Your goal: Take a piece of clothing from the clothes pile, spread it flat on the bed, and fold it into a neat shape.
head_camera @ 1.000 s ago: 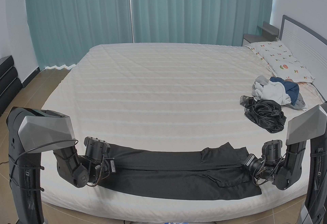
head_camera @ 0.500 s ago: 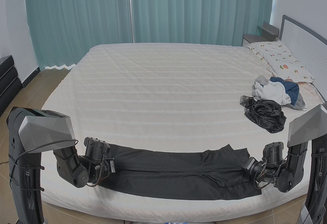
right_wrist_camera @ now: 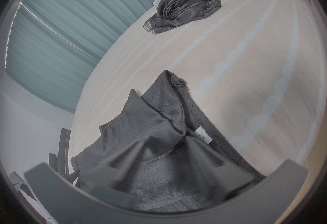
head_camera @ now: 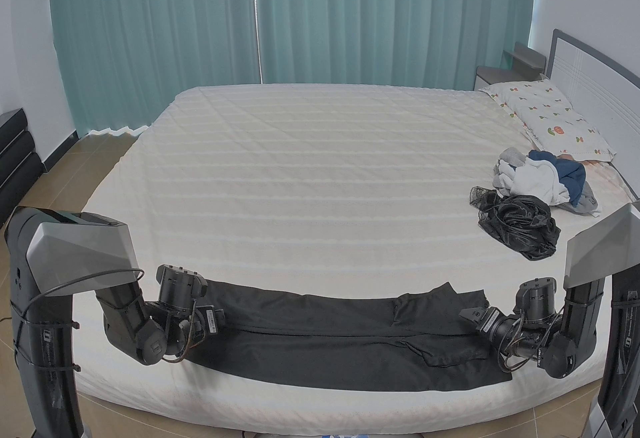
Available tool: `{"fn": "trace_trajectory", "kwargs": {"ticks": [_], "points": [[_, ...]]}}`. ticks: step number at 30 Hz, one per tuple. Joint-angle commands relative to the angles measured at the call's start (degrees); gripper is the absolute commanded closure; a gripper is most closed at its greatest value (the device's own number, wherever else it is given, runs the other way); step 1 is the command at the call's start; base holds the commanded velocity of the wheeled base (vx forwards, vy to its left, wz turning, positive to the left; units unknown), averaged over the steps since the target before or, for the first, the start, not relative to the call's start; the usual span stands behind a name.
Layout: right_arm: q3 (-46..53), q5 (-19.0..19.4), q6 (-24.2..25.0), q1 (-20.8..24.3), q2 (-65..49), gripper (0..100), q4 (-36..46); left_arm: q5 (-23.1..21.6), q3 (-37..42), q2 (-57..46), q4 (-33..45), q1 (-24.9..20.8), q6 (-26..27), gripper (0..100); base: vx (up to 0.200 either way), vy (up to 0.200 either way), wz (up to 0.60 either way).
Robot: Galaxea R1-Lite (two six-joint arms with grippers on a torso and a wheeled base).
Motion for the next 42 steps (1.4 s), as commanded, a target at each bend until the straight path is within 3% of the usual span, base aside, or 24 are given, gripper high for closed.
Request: {"fn": "trace_trajectory", "kwargs": {"ticks": [1, 10, 15, 17, 18, 20, 27, 39, 40, 42], "points": [[2.03, 0.08, 0.1, -0.2, -2.49, 0, -1.59, 0.83, 2.39, -4.82, 0.09, 1.29, -0.19, 0, 0.0, 0.0, 0.0], [3.43, 0.08, 0.1, -0.29, -2.66, 0, -3.7, -1.02, 2.74, -10.53, 0.53, 7.88, -0.54, 0, 0.0, 0.0, 0.0], [3.43, 0.78, 0.53, -0.29, -2.66, 0, -3.79, -8.75, -3.94, -9.21, 5.01, 10.34, -6.52, 0, 0.0, 0.0, 0.0], [3.43, 0.87, 0.62, -0.29, -2.57, 0, -3.79, -13.06, -7.89, -9.04, 10.11, 10.6, -10.21, 0, 0.0, 0.0, 0.0], [3.43, 0.87, 0.62, -0.29, -2.57, 0, -3.79, -16.75, -12.29, -8.95, 16.26, 11.22, -13.2, 0, 0.0, 0.0, 0.0], [3.43, 0.87, 0.97, -0.29, -2.57, 0, -3.79, -19.39, -16.68, -7.46, 21.09, 12.19, -15.31, 0, 0.0, 0.0, 0.0], [3.43, 1.31, 1.41, -0.29, -2.4, 0, -3.79, -19.65, -23.45, 2.21, 20.21, 12.98, -15.39, 0, 0.0, 0.0, 0.0], [3.26, 1.75, 1.41, 0.06, -1.87, 0, -3.79, -20.26, -25.91, 4.67, 20.39, 12.89, -15.57, 0, 0.0, 0.0, 0.0], [3.26, 1.75, 1.41, 0.06, -1.87, 0, -3.79, -20.26, -25.91, 4.67, 20.39, 12.8, -15.66, 100, 0.0, 0.0, 0.0], [3.34, 1.75, 1.41, 0.06, -1.96, 0, -3.79, -20.09, -25.82, 4.59, 20.39, 12.89, -15.75, 100, 0.0, 0.0, 0.0]]}}
